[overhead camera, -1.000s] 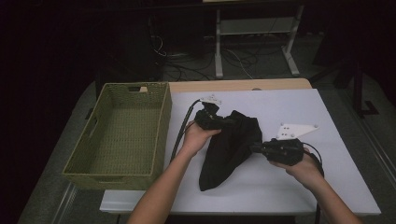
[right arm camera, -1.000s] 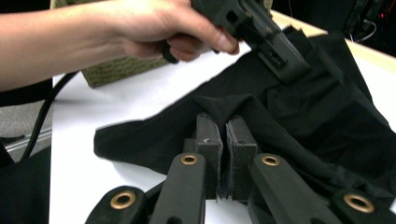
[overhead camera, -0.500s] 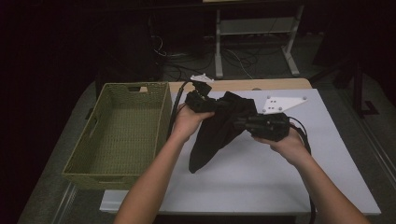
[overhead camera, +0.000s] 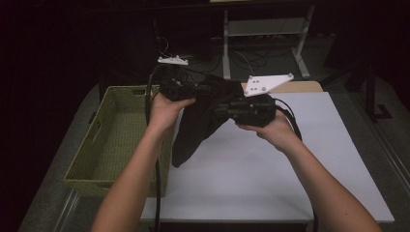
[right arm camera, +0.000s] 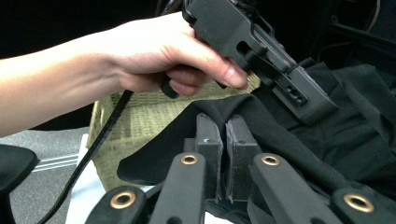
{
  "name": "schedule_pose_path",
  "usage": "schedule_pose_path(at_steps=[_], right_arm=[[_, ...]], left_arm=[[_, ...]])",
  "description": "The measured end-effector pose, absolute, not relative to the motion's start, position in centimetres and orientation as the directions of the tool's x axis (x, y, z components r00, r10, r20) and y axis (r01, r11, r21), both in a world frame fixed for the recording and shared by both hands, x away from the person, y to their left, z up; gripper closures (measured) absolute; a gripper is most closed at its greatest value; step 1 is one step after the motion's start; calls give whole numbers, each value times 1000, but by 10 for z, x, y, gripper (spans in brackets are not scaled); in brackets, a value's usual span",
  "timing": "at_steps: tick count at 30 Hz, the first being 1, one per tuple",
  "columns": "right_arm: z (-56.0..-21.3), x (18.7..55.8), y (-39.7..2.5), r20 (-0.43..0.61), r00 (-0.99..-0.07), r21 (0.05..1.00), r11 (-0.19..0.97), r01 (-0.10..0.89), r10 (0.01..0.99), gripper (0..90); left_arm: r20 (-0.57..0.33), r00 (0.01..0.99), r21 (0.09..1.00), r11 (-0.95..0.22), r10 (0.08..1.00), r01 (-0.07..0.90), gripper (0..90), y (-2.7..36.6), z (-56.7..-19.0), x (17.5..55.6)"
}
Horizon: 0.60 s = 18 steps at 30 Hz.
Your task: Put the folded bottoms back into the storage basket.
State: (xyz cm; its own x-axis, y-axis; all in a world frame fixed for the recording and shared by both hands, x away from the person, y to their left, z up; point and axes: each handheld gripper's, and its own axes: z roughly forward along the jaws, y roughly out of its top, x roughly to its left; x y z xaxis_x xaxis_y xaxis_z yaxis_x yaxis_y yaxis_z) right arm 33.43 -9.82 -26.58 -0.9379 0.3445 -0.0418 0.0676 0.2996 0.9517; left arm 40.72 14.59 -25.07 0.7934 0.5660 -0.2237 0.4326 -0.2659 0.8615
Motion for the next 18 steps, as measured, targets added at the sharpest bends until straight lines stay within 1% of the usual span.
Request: schedule_pose_path(at_steps=[1,4,6,12,13,16,17,18], right_arm=[[-263,335,-93,-45,-940,951,301,62,337,853],[-252,336,-76,-56,-950,952,303,42,309,853],[-250,337,-71,-58,-951,953,302,38,304,853],[-247,342,-39,-52,-963,953,302,32,266,853],[-247,343,-27,-55,-965,950,311,28,255,853],[-247,345,-17,-52,-969,950,311,27,242,853],[-248,347,-3,-47,-972,949,315,29,229,853],[-248,347,-3,-47,-972,949,315,29,229,853]], left_arm=[[-226,793,860,-267,565,435,823,149,-248,405],[-198,796,864,-282,572,418,822,157,-238,398],[-158,786,863,-303,597,403,822,164,-232,396],[-145,765,865,-295,627,405,822,197,-230,398],[-145,755,868,-284,639,408,822,210,-230,397],[-134,741,868,-283,658,408,822,225,-230,396],[-128,736,869,-283,665,406,822,232,-230,395],[-124,731,868,-283,671,407,822,237,-230,395]])
